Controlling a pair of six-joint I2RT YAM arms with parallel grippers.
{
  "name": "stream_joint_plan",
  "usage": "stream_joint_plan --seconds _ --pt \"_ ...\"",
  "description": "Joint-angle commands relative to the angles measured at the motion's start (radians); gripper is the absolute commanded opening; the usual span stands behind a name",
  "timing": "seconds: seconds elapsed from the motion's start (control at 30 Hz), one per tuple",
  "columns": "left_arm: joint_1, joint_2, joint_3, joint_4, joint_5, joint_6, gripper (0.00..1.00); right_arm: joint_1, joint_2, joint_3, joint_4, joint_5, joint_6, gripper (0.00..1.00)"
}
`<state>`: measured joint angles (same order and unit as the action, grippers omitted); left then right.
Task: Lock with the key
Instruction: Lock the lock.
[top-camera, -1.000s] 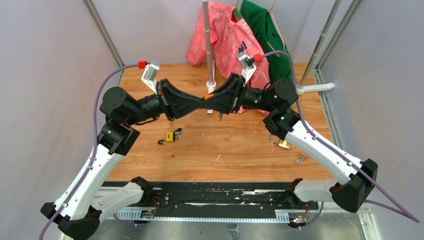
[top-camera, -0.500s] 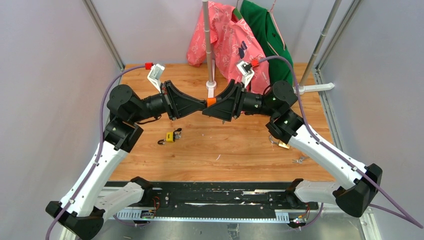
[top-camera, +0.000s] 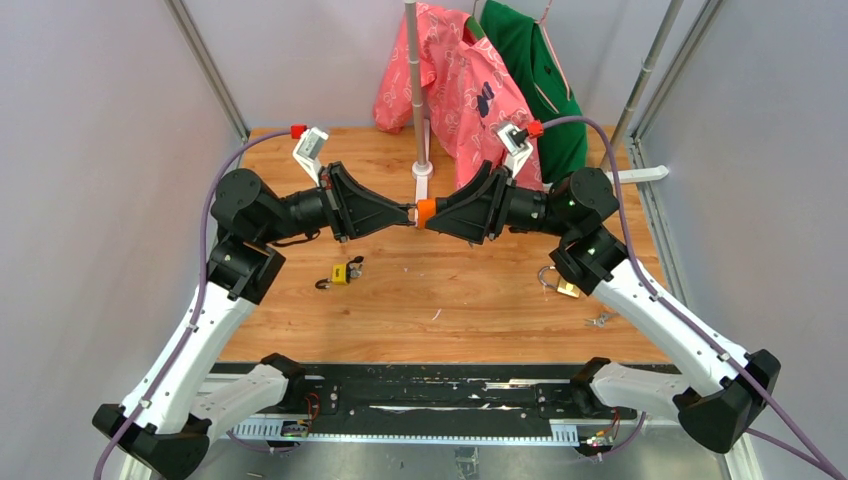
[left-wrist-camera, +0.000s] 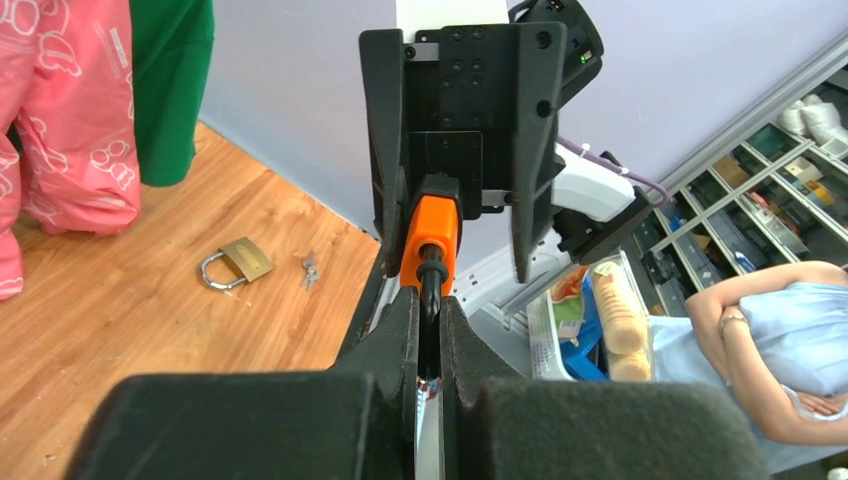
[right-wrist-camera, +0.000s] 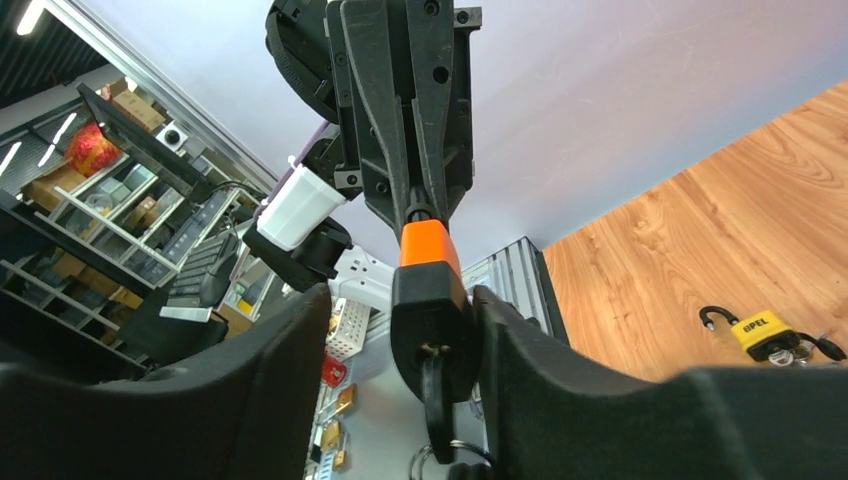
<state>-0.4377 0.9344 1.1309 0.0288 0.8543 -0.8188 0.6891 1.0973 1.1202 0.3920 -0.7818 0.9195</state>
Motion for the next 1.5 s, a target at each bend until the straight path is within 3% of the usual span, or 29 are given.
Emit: stream_joint_plan --seconds 0.0,0.13,0.23,0.33,0.43,0.47,0.9,1.47 --pt "0.013 -0.007 -0.006 0.062 0.020 -0.024 0.00 -0.018 -0.014 -0.007 0.044 -0.053 0.019 0.52" --pt "0.013 -0.008 -0.010 0.064 0.014 -0.026 0.00 -0.018 0.006 -0.008 0.086 -0.069 0.048 0.37" --pt "0.014 -0.008 -0.007 0.064 0.013 -0.025 0.00 -0.019 0.010 -0.010 0.095 -0.075 0.053 0.38" --pt "0.014 -0.005 -0.007 0.065 0.018 -0.025 0.00 -0.018 0.010 -0.007 0.094 -0.076 0.051 0.33" --pt "0.014 -0.006 -0.011 0.058 0.020 -0.022 0.00 -0.017 0.012 -0.008 0.108 -0.077 0.061 0.02" --pt "0.014 -0.008 -0.014 0.058 0.023 -0.022 0.00 -0.018 0.010 -0.012 0.110 -0.075 0.062 0.00" --pt "0.007 0.000 -0.002 0.060 0.048 -0.043 0.00 -0.006 -0.014 -0.013 0.000 -0.023 -0.023 0.00" --pt "-0.015 0.011 -0.041 0.080 0.030 -0.058 0.00 0.029 0.056 0.020 0.046 -0.006 -0.017 0.00"
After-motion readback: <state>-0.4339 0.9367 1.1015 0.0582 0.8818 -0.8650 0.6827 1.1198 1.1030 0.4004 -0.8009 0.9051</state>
